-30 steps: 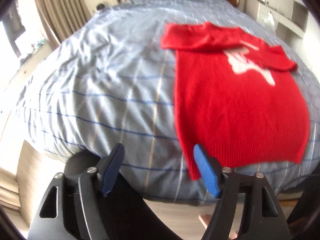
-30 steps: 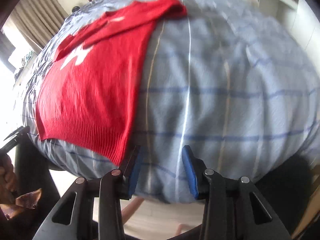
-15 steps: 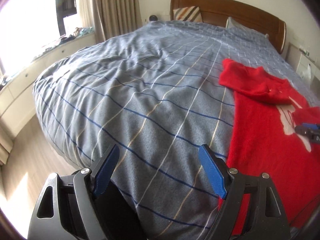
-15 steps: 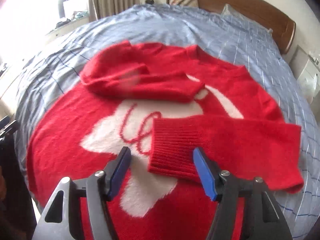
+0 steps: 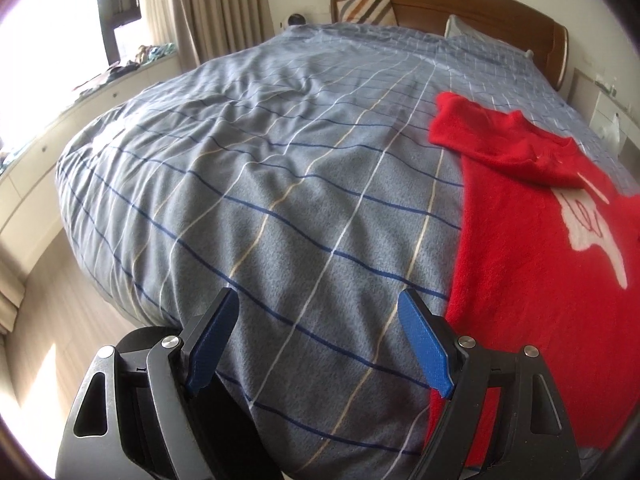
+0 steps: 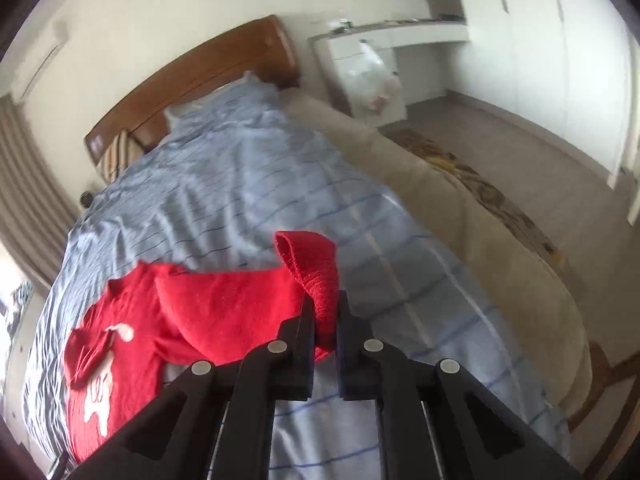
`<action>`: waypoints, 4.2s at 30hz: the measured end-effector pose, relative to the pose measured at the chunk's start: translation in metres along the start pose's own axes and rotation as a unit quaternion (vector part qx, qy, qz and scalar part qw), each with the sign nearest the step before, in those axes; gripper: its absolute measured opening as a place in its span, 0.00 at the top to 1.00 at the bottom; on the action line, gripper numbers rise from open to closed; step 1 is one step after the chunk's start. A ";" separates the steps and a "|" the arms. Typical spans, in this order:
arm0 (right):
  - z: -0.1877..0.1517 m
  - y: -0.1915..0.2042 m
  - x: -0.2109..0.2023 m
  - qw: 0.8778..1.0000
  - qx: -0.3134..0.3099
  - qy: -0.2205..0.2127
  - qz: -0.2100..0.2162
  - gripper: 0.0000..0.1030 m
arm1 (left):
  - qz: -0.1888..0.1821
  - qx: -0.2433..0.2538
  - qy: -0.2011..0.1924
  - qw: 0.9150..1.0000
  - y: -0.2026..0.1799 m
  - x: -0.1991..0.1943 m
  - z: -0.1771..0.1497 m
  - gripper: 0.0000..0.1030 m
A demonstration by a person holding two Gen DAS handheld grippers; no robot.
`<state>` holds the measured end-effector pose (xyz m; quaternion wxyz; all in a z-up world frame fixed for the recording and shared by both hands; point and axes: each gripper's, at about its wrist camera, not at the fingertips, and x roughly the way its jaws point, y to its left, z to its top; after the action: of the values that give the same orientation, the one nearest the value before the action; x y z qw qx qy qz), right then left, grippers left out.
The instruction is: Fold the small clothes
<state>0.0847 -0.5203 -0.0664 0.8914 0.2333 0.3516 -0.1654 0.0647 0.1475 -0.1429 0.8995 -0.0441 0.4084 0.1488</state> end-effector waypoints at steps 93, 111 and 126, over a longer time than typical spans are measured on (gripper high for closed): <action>-0.207 0.088 -0.049 0.990 -0.123 0.022 0.071 0.41 | -0.046 -0.233 0.066 0.969 0.162 0.157 0.164 0.73; -0.207 0.084 -0.046 0.992 -0.117 0.015 0.045 0.41 | 0.148 -0.161 0.056 0.974 0.176 0.169 0.158 0.94; -0.205 0.086 -0.047 0.993 -0.109 -0.008 0.045 0.30 | -0.018 -0.095 -0.024 0.995 0.117 0.029 0.116 0.15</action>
<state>-0.0217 -0.3333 -0.1398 0.9207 0.1491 0.3498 -0.0877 0.1315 0.2890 -0.0828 0.9032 -0.1331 0.3701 0.1716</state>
